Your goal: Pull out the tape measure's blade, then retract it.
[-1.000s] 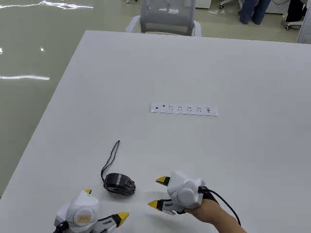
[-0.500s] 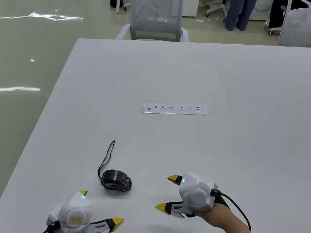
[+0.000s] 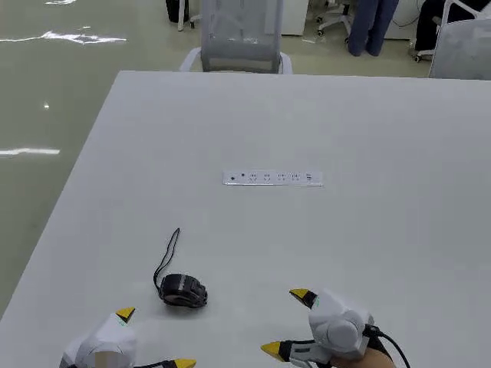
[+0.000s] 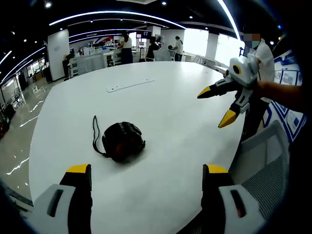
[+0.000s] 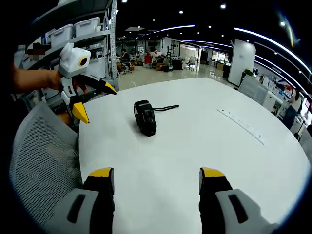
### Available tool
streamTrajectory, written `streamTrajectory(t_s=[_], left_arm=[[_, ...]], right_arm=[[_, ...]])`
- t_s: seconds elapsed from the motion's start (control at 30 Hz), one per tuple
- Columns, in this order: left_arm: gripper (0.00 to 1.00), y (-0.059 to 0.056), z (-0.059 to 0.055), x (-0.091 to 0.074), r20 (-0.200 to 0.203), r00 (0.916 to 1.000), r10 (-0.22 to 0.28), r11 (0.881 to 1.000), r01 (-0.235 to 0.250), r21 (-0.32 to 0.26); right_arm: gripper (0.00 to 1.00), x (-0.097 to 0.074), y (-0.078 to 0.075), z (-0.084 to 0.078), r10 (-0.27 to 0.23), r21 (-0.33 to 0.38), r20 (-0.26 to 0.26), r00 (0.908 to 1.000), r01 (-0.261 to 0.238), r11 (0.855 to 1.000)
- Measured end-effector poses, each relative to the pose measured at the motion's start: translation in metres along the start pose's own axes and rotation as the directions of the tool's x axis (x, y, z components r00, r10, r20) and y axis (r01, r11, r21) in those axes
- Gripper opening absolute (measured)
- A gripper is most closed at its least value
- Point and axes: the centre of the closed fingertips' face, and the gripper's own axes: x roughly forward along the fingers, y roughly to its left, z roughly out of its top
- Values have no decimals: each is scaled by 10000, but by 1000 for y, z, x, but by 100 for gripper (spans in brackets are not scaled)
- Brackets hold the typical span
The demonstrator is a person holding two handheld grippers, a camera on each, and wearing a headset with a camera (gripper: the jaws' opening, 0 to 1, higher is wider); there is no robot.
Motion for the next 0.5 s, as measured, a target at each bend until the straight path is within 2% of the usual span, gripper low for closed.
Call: streamTrajectory(t_s=[0.13, 0.2, 0.5], left_arm=[[95, -2, 1, -3, 53, 10000, -42, 9998, 41, 192], [96, -2, 1, -5, 45, 10000, -31, 9998, 30, 210], [99, -5, -2, -10, 37, 10000, -52, 9998, 52, 172]], right_arm=[[77, -10, 1, -5, -170, 280, 12, 9999, 170, 9995], [78, -16, -1, -6, -446, 331, 51, 9990, 444, 9985], [89, -33, 6, -15, -532, 897, 258, 9983, 507, 9947]])
